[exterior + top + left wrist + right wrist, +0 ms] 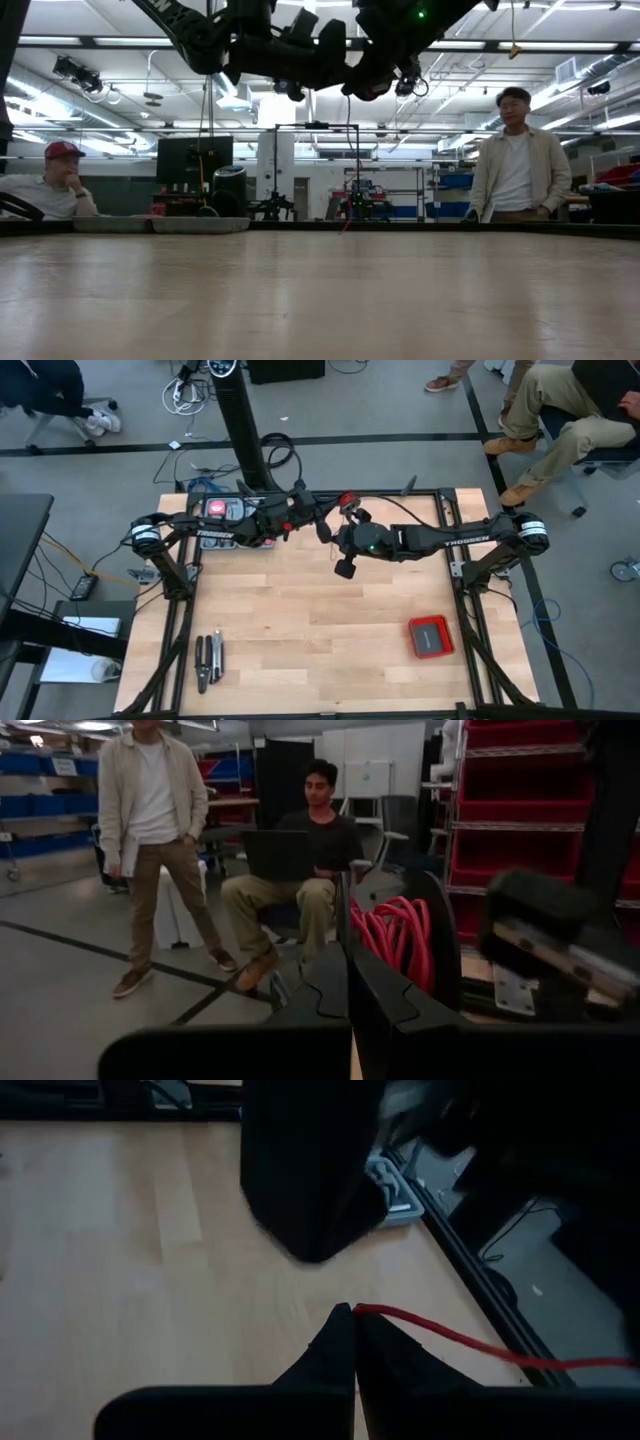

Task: Coil cords
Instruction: Coil the red wire onto the spool

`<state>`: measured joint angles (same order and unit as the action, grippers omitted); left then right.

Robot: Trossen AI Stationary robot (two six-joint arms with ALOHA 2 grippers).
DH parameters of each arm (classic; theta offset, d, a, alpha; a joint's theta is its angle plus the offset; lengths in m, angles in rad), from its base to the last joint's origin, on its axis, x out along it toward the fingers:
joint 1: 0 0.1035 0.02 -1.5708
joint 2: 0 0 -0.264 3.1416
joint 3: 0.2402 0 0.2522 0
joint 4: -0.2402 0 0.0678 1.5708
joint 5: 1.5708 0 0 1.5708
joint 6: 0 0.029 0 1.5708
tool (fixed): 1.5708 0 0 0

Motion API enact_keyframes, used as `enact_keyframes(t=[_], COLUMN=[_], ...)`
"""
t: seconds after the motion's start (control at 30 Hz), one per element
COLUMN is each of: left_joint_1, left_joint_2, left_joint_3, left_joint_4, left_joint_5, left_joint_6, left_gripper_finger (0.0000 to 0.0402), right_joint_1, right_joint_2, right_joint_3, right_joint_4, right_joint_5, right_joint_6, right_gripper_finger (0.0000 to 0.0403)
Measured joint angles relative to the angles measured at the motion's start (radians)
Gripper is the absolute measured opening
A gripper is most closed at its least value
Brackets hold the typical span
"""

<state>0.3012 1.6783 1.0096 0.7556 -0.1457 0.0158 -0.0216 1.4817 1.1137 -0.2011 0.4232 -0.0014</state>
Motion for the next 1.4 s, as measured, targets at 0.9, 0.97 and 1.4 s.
enact_keyframes(t=[0.9,0.97,1.4], left_joint_1=[0.017,0.018,0.017], left_joint_2=[0.0,0.0,-0.001], left_joint_3=[0.0,0.0,0.042], left_joint_4=[-0.015,-0.014,-0.043], left_joint_5=[0.051,0.056,0.211], left_joint_6=[-0.063,-0.079,-0.307], left_gripper_finger=[0.0,0.0,0.0], right_joint_1=[0.089,0.106,0.154], right_joint_2=[-0.052,-0.052,-0.043], right_joint_3=[0.0,0.0,0.0], right_joint_4=[-0.21,-0.292,-0.427], right_joint_5=[0.08,0.09,0.389], right_joint_6=[-0.501,-0.556,-0.929], right_gripper_finger=[0.003,0.0038,0.0077])
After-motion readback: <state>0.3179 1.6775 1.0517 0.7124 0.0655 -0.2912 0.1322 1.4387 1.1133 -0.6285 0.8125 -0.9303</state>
